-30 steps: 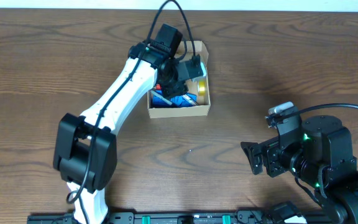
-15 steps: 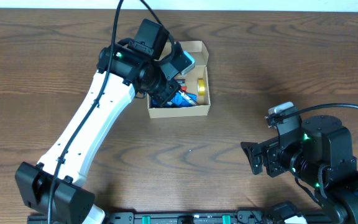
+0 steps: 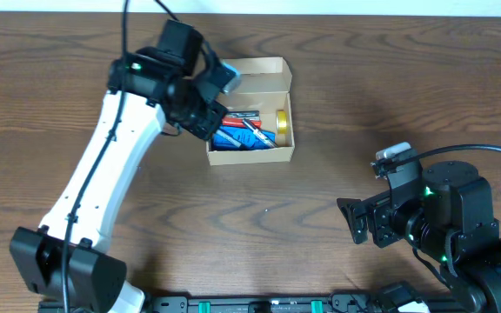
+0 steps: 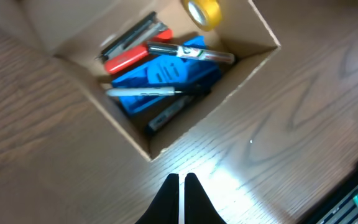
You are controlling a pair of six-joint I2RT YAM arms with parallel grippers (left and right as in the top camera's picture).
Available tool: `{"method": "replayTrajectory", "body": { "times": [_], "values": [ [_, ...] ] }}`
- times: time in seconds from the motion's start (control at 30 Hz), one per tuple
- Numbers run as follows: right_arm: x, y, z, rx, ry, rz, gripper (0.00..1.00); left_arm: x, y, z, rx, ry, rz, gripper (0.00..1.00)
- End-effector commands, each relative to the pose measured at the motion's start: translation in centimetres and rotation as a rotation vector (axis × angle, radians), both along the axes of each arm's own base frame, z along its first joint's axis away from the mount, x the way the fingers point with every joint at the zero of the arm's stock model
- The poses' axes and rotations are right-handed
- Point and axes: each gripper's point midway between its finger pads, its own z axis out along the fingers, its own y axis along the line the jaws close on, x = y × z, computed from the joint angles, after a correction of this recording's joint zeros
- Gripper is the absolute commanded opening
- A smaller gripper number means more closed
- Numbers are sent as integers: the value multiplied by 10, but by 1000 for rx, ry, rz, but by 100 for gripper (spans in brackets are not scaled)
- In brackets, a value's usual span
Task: Pack container
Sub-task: 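Withdraw left gripper from the box toward the box's left flap, then bring both grippers to the box's side flaps and push them inward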
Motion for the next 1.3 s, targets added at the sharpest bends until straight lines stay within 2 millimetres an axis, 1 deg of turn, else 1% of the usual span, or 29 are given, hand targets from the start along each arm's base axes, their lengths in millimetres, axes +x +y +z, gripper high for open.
{"method": "replayTrajectory", "body": {
  "times": [0.0, 0.13, 0.2, 0.3, 0.33, 0.37, 0.43, 0.47, 0.5, 0.53, 0.57, 0.6, 0.63, 0.67, 0.7, 0.77, 0.83, 0.93, 1.03, 1.17, 1.27],
  "values": [
    [0, 1, -1, 14, 8, -2, 99, 4, 8, 18, -93, -9, 46, 6],
    [2, 2, 1, 21, -4, 0, 99, 18, 28, 17, -103, -19, 109, 6],
    [3, 6, 4, 37, -15, 11, 99, 23, 33, 17, -123, -20, 128, 6],
    [12, 13, 11, 52, -58, 45, 99, 33, 39, 15, -154, -15, 165, 6],
    [19, 15, 10, 47, -64, 52, 99, 41, 44, 11, -161, -13, 199, 6],
    [22, 16, 8, 45, -60, 51, 95, 44, 46, 10, -163, -14, 210, 6],
    [32, 20, 0, 39, -40, 50, 80, 56, 51, 4, -169, -19, 238, 6],
    [37, 22, -5, 34, -27, 50, 70, 62, 52, 1, -173, -26, 248, 6],
    [47, 25, -13, 25, -8, 47, 56, 70, 54, -3, -177, -31, 259, 6],
    [54, 26, -17, 18, 0, 42, 47, 76, 55, -7, -183, -33, 271, 6],
    [68, 28, -24, 8, 12, 31, 34, 83, 57, -12, -191, -31, 293, 6],
    [77, 29, -29, 5, 18, 24, 24, 88, 58, -15, -197, -28, 310, 6],
    [90, 30, -35, 10, 28, -1, 13, 95, 59, -20, -207, -25, 332, 6],
    [104, 30, -42, 22, 43, -33, 4, 102, 60, -25, -222, -21, 349, 6],
    [115, 29, -49, 33, 58, -67, 1, 107, 60, -29, -240, -18, 358, 6],
    [141, 22, -67, 48, 93, -135, 1, 119, 60, -37, -283, -13, 371, 6],
    [160, 17, -83, 71, 119, -160, 1, 132, 61, -47, -311, -6, 405, 6],
    [186, 19, -106, 177, 173, -175, 1, 149, 64, -66, -345, 18, 470, 6],
    [209, 17, -127, 265, 212, -211, 1, 162, 70, -86, -371, 52, 541, 6],
    [240, 28, -152, 413, 240, -190, 1, 178, 69, -107, -474, 110, 581, 6],
    [262, 33, -177, 488, 255, -217, 1, 186, 70, -125, -516, 162, 616, 6]
  ]
}}
